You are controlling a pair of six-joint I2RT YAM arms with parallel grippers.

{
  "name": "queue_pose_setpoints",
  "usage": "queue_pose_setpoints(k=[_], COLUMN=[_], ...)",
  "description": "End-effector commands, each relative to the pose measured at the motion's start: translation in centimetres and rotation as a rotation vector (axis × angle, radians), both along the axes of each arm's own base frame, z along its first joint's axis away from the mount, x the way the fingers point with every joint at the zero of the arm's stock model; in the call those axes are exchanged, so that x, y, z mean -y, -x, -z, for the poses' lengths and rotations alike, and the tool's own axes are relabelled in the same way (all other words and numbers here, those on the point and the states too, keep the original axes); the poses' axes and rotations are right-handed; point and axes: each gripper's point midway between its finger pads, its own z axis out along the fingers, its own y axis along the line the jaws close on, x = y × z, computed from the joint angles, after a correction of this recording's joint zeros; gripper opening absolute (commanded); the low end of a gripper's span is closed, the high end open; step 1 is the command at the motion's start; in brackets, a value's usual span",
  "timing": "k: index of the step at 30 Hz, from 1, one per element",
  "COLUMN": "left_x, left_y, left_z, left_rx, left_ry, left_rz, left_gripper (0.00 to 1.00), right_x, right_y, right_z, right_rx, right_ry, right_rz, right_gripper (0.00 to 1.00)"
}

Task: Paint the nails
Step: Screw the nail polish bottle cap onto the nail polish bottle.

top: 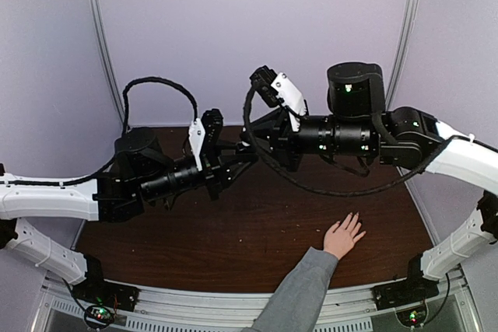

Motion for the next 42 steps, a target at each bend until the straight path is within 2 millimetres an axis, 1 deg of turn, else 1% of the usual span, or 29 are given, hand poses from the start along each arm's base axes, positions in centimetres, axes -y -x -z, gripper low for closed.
queue_pose_setpoints(k=[1,5,8,12,15,17,19,21,23,24,28,30,32,36,37,39,42], left_x=[-1.6,-1.5,-1.5,-1.4,-1.4,-1.4,-1.5,-1.6,-1.5,-1.4,-0.9,-0.7,-0.7,-0.6,-0.6,-0.6,-0.6], left_y=[-4.5,-5.8,-6.3,-6.6,-6.5,-6.3,-6.1,-5.9,-5.4,-5.1,-3.3,-2.4,-1.5,1.4,2.2,4.0,6.7], left_z=[-3.3,-2.9,-2.7,-2.3,-2.2,-2.0,-1.8,-1.6,-1.3,-1.1,-0.7,-0.5,-0.3,-0.5,-0.6,-0.7,-1.0], left_rx=[0.043,0.053,0.062,0.066,0.064,0.062,0.058,0.058,0.056,0.057,0.062,0.060,0.057,0.078,0.082,0.094,0.110], left_ry=[0.158,0.161,0.170,0.159,0.151,0.146,0.134,0.121,0.099,0.085,0.051,0.026,0.004,-0.021,-0.026,-0.029,-0.029], left_rz=[-0.266,-0.345,-0.376,-0.390,-0.386,-0.376,-0.369,-0.354,-0.327,-0.308,-0.200,-0.143,-0.099,0.060,0.100,0.197,0.346], left_gripper=[0.00,0.00,0.00,0.00,0.00,0.00,0.00,0.00,0.00,0.00,0.00,0.00,0.00,0.00,0.00,0.00,0.00], right_x=[-1.0,-1.1,-1.1,-1.0,-0.8,-0.5,-0.1,0.3,0.8,1.0,2.1,2.5,2.9,3.7,3.9,4.1,4.3], right_y=[-2.8,-4.5,-5.4,-5.8,-5.8,-5.7,-5.6,-5.3,-5.1,-4.9,-3.4,-2.3,-0.7,2.6,3.1,4.9,6.9], right_z=[4.6,5.2,5.9,6.2,5.9,5.5,5.0,4.5,3.8,3.4,1.8,1.3,0.9,0.3,0.2,-0.1,-0.5], right_rx=[-0.037,-0.078,-0.104,-0.116,-0.117,-0.113,-0.105,-0.097,-0.087,-0.081,-0.050,-0.031,0.000,0.025,0.030,0.029,0.021], right_ry=[0.054,0.020,0.007,-0.004,-0.012,-0.019,-0.026,-0.032,-0.036,-0.039,-0.055,-0.047,-0.033,-0.013,-0.002,0.008,0.015], right_rz=[0.152,0.250,0.306,0.332,0.333,0.329,0.322,0.315,0.301,0.295,0.220,0.155,0.064,-0.110,-0.135,-0.231,-0.342], right_gripper=[0.00,0.00,0.00,0.00,0.00,0.03,0.09,0.17,0.29,0.33,0.48,0.56,0.61,0.63,0.63,0.64,0.64])
